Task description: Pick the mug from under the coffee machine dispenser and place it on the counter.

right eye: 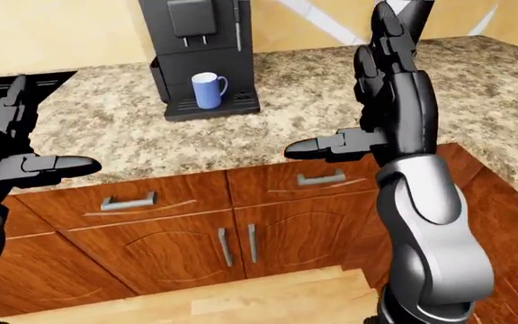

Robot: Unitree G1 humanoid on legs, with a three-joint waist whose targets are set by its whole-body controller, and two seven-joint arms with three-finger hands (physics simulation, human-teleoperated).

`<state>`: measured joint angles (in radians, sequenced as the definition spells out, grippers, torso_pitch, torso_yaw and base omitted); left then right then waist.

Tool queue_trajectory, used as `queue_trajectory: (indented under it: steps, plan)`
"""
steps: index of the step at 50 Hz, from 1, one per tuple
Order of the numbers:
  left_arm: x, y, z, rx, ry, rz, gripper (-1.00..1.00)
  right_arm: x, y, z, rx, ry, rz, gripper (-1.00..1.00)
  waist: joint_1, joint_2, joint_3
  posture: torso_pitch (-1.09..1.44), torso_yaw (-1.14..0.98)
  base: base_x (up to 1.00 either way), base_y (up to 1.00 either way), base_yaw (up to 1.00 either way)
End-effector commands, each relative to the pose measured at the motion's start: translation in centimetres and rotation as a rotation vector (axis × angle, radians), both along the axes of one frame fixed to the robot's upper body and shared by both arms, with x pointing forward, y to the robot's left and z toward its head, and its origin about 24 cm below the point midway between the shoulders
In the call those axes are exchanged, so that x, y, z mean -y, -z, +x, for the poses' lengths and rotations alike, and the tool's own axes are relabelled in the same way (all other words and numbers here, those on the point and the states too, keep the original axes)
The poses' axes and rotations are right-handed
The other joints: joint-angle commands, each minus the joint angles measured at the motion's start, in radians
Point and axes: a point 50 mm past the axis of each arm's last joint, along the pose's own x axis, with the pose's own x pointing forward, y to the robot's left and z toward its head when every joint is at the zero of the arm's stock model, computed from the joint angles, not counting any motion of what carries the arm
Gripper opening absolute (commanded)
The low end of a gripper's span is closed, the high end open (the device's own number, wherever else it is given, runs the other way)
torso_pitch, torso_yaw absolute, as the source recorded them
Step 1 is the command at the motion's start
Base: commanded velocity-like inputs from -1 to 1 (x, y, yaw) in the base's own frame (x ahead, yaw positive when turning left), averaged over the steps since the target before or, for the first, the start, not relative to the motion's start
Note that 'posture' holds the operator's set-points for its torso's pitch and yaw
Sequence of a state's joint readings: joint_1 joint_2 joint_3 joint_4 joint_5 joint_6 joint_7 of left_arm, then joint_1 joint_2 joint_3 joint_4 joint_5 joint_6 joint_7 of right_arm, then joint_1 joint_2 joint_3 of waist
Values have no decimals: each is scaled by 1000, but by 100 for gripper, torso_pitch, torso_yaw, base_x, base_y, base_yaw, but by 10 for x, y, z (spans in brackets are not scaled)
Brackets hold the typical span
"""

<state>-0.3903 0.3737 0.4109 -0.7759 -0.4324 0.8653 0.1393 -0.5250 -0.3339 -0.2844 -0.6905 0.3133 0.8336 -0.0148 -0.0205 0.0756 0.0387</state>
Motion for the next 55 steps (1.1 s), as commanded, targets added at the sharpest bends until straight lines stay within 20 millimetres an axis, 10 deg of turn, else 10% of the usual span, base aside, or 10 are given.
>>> queue_trajectory:
  steps: [1, 2, 9, 15, 21, 28, 33, 36, 55]
  plan:
    - [-2, -7, -3, 43, -15, 11, 100, -3, -8, -4, 51, -13, -6, 100, 4, 36, -32, 0, 0, 27, 20, 0]
    - [-2, -6, -3, 43, -15, 12, 100, -2, -8, -4, 51, -12, -5, 100, 12, -7, -16, 0, 0, 27, 20, 0]
    - [-1, -7, -4, 43, -14, 13, 100, -2, -9, -3, 54, -11, -5, 100, 26, -38, -6, 0, 0, 27, 18, 0]
    - [-1, -8, -4, 46, -14, 13, 100, -2, -11, -3, 55, -11, 0, 100, 38, -119, -14, 0, 0, 27, 15, 0]
    - [-1, -9, -4, 47, -15, 14, 100, 0, -12, -3, 59, -7, 3, 100, 20, -110, -14, 0, 0, 27, 7, 0]
    - [-1, -8, -4, 46, -12, 15, 100, 3, -13, -2, 59, 2, 12, 100, 8, -23, -21, 0, 0, 8, 1, 0]
    - [-1, -8, -4, 46, -14, 15, 100, 3, -13, -3, 63, 4, 13, 100, 21, -50, 7, 0, 0, 0, 0, 0]
    - [-1, -7, -4, 46, -15, 16, 100, 3, -13, -3, 64, 5, 14, 100, 26, -105, 14, 0, 0, 0, 0, 0]
    - [4, -1, 2, -24, -16, 14, 100, 11, -15, 1, 51, 34, 31, 100, 20, -73, -15, 0, 0, 0, 0, 0]
